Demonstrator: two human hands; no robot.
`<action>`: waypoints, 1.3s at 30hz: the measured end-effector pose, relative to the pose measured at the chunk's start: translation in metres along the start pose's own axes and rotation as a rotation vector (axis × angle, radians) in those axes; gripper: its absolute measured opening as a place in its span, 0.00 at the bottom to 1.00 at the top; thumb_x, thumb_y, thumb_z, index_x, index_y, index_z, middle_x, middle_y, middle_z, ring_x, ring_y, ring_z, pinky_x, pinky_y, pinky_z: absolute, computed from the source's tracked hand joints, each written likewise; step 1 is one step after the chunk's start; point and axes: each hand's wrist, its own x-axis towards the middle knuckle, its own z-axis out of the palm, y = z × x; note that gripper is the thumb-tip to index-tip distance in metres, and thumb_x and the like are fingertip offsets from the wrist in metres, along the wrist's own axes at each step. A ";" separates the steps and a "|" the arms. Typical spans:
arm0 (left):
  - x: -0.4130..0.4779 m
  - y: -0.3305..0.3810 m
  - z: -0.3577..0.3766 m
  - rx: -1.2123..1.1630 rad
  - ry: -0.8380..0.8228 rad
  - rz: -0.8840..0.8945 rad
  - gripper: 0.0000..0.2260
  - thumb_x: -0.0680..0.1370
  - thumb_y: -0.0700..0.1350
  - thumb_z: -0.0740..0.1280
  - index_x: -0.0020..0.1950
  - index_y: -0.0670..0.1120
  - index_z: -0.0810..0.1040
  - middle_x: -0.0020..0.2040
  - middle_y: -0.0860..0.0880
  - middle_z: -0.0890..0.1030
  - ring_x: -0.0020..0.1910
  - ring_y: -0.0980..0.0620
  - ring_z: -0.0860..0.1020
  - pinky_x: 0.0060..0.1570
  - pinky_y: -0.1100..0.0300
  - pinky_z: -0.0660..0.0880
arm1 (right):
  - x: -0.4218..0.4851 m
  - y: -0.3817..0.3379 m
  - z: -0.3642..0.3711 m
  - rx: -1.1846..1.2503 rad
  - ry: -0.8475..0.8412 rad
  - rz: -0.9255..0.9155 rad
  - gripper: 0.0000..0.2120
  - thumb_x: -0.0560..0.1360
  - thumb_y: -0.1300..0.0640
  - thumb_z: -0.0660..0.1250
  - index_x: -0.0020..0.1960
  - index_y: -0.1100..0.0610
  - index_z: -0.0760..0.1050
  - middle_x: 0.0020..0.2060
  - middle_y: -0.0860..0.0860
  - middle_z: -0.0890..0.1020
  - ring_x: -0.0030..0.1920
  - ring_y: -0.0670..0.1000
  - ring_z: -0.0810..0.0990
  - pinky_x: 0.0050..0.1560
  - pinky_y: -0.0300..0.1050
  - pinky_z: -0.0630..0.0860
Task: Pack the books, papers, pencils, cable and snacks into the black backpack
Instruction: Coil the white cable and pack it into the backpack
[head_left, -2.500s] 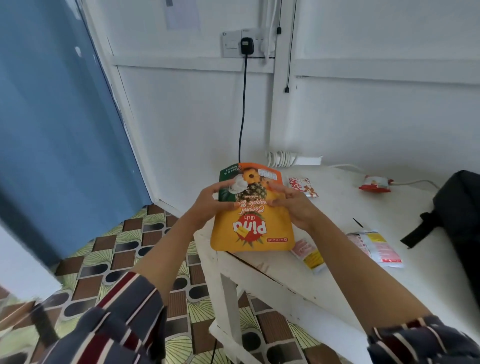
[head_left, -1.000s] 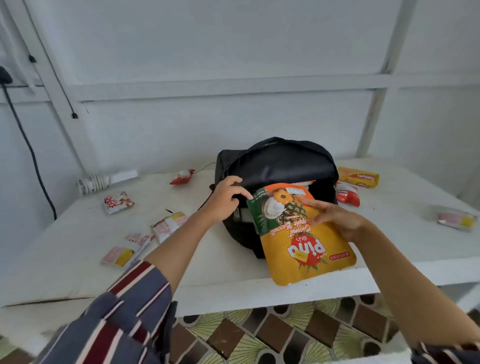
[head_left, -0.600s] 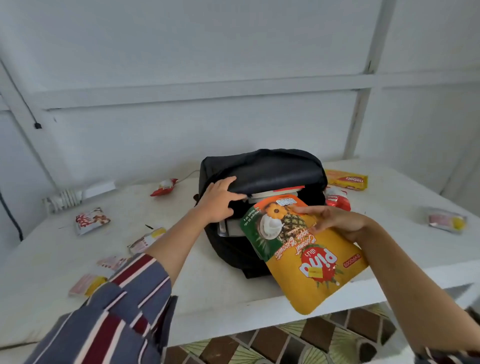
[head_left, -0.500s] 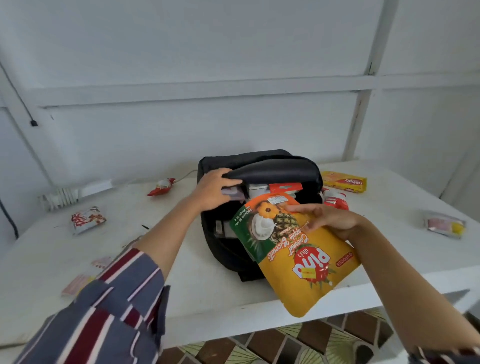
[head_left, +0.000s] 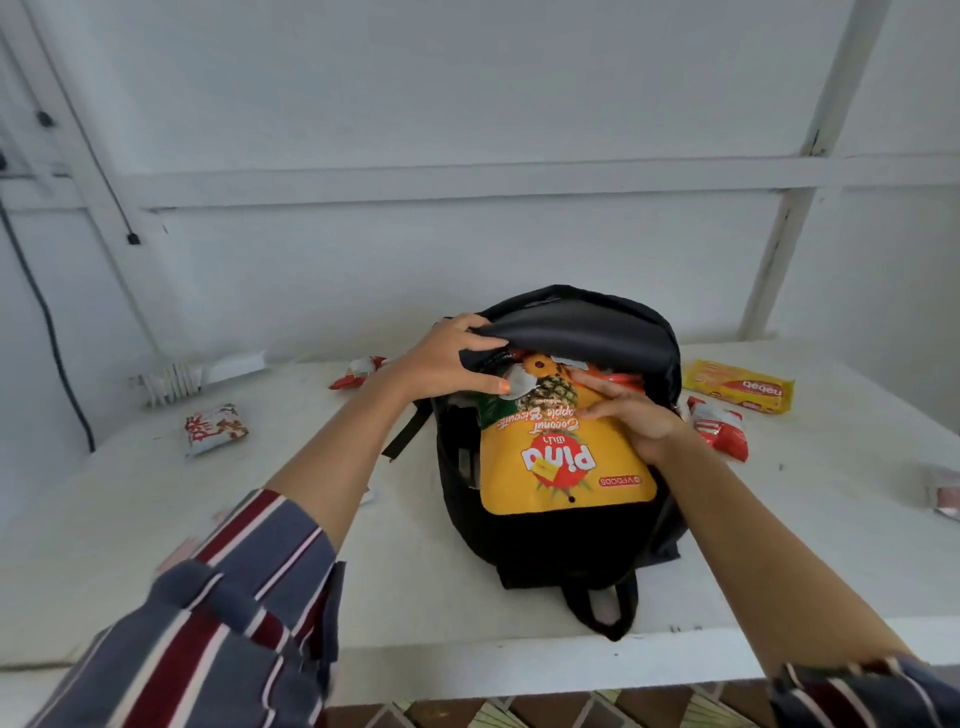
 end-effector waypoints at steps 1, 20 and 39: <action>0.000 -0.001 0.000 -0.003 -0.006 -0.001 0.27 0.71 0.52 0.73 0.69 0.50 0.71 0.73 0.50 0.61 0.71 0.51 0.58 0.68 0.57 0.57 | 0.003 -0.001 0.004 0.020 0.031 -0.004 0.27 0.70 0.71 0.66 0.62 0.48 0.73 0.56 0.55 0.77 0.52 0.58 0.78 0.45 0.50 0.77; 0.005 -0.014 -0.010 -0.029 -0.013 0.076 0.28 0.68 0.49 0.75 0.67 0.50 0.73 0.72 0.50 0.62 0.71 0.52 0.59 0.65 0.61 0.57 | 0.002 0.032 0.066 -1.513 0.263 -0.169 0.40 0.68 0.27 0.57 0.74 0.37 0.46 0.76 0.55 0.40 0.74 0.65 0.37 0.73 0.63 0.41; 0.008 -0.017 -0.013 -0.044 -0.023 0.099 0.27 0.69 0.47 0.75 0.66 0.49 0.74 0.72 0.50 0.62 0.71 0.51 0.60 0.69 0.54 0.60 | 0.026 0.033 0.066 -1.622 0.221 -0.359 0.28 0.75 0.35 0.56 0.72 0.34 0.52 0.77 0.50 0.45 0.75 0.59 0.40 0.73 0.61 0.42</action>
